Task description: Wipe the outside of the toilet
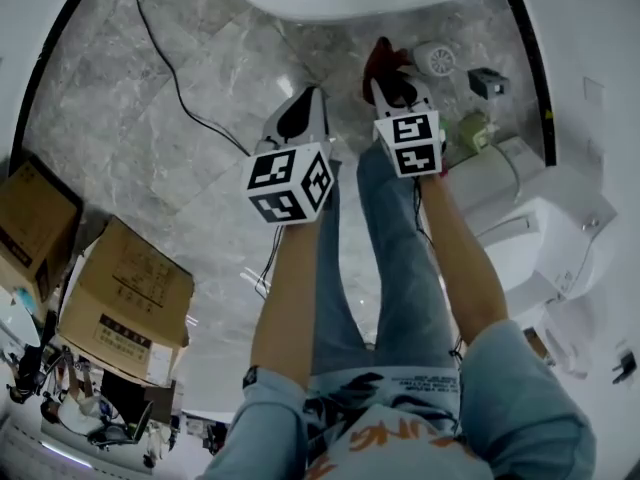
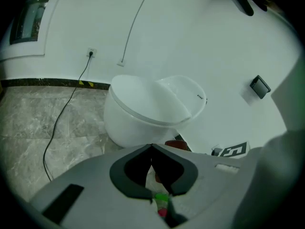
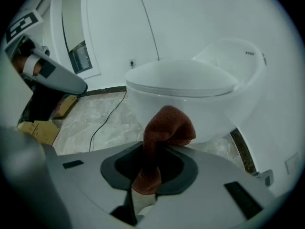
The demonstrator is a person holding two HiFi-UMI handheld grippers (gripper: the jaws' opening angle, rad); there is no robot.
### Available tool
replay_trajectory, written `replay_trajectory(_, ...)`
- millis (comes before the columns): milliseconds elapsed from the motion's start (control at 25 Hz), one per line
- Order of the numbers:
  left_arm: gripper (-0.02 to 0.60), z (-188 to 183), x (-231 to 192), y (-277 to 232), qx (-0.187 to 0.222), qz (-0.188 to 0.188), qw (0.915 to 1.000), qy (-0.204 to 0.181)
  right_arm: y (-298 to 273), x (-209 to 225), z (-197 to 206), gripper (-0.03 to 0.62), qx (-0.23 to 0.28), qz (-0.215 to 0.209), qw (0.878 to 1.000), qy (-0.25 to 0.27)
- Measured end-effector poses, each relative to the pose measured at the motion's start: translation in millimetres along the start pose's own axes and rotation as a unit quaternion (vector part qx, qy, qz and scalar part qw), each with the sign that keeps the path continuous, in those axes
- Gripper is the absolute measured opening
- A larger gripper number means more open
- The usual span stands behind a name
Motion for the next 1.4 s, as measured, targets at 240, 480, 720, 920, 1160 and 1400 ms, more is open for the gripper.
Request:
replay_trajectory(240, -0.006, 17, 52, -40, -0.003, -0.012, 0.9999, 0.007, 20, 91, 21, 0.072, 0.026, 0.033, 0.998, -0.047)
replay_trajectory(480, -0.006, 31, 106, -83, -0.008, -0.003, 1.0000, 0.002, 20, 154, 32, 0.072, 0.047, 0.047, 0.992, -0.105)
replay_trajectory(720, -0.006, 56, 123, -108, -0.020, -0.006, 0.9998, 0.006, -1, 182, 26, 0.072, 0.072, 0.050, 0.983, -0.163)
replay_trajectory(920, -0.006, 64, 119, -119, -0.023, -0.021, 0.9994, 0.012, -30, 201, 29, 0.072, 0.065, 0.066, 0.979, -0.180)
replay_trajectory(1160, -0.006, 58, 103, -115, -0.016, -0.025, 0.9994, 0.020, -51, 208, 22, 0.072, 0.059, 0.080, 0.974, -0.202)
replay_trajectory(1400, -0.006, 61, 83, -111, -0.007, -0.028, 0.9990, 0.033, -71, 208, 16, 0.072, 0.052, 0.087, 0.975, -0.198)
Point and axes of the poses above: the fingertips, and each gripper's own axes: y backward along the fingers, x to its right, z out of its underside, the point moved 5 cm from there along y, backward along the fingers, and after that the axes turned 1 degree about -y, right-handed, at the moved point
